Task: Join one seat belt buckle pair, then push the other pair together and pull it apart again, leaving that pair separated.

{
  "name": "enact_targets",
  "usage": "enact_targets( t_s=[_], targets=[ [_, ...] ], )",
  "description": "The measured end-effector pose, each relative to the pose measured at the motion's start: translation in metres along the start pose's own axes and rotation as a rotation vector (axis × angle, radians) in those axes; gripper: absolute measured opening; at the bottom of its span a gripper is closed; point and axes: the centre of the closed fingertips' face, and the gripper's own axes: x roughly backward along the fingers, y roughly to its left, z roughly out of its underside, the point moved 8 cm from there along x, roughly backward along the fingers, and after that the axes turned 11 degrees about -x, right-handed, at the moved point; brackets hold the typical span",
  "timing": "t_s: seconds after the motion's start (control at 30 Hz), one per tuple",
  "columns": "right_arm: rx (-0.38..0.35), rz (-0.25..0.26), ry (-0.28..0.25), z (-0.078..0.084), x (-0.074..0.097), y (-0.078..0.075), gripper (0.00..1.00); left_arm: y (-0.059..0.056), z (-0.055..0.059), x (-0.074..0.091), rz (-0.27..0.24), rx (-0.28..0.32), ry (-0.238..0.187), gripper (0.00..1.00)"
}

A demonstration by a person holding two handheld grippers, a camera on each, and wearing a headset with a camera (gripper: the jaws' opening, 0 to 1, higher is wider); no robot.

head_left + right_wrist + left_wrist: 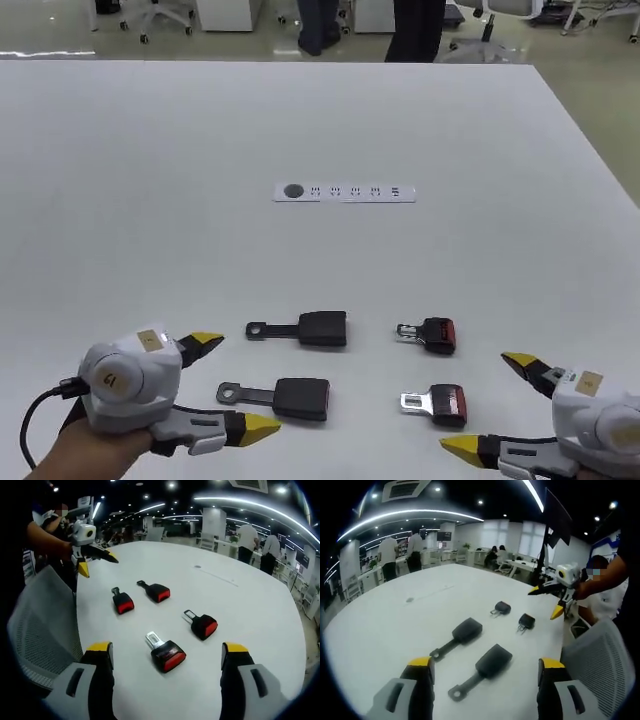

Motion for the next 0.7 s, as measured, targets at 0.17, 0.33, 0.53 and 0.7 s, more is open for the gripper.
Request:
enact_targets(
  t_s=[0.17, 0.33, 0.53, 0.7],
  targets=[
    [0.009, -0.021, 0.024, 0.002, -0.006, -0.001, 0.88, 0.000, 0.002, -0.007, 0.021, -0.009, 0.008, 0.86],
    [0.015, -0.042, 0.048, 0.004, -0.014, 0.000, 0.87, -0.001, 0.004, -0.013, 0.047, -0.020, 0.018, 0.85],
    [0.023, -0.074, 0.075, 0.004, -0.023, 0.002, 0.85, 0.000, 0.005, -0.020, 0.080, -0.043, 0.034, 0.82],
    [0.038, -0.101, 0.112, 0.007, -0.030, 0.003, 0.84, 0.004, 0.008, -0.028, 0.111, -0.066, 0.045, 0.78]
  ],
)
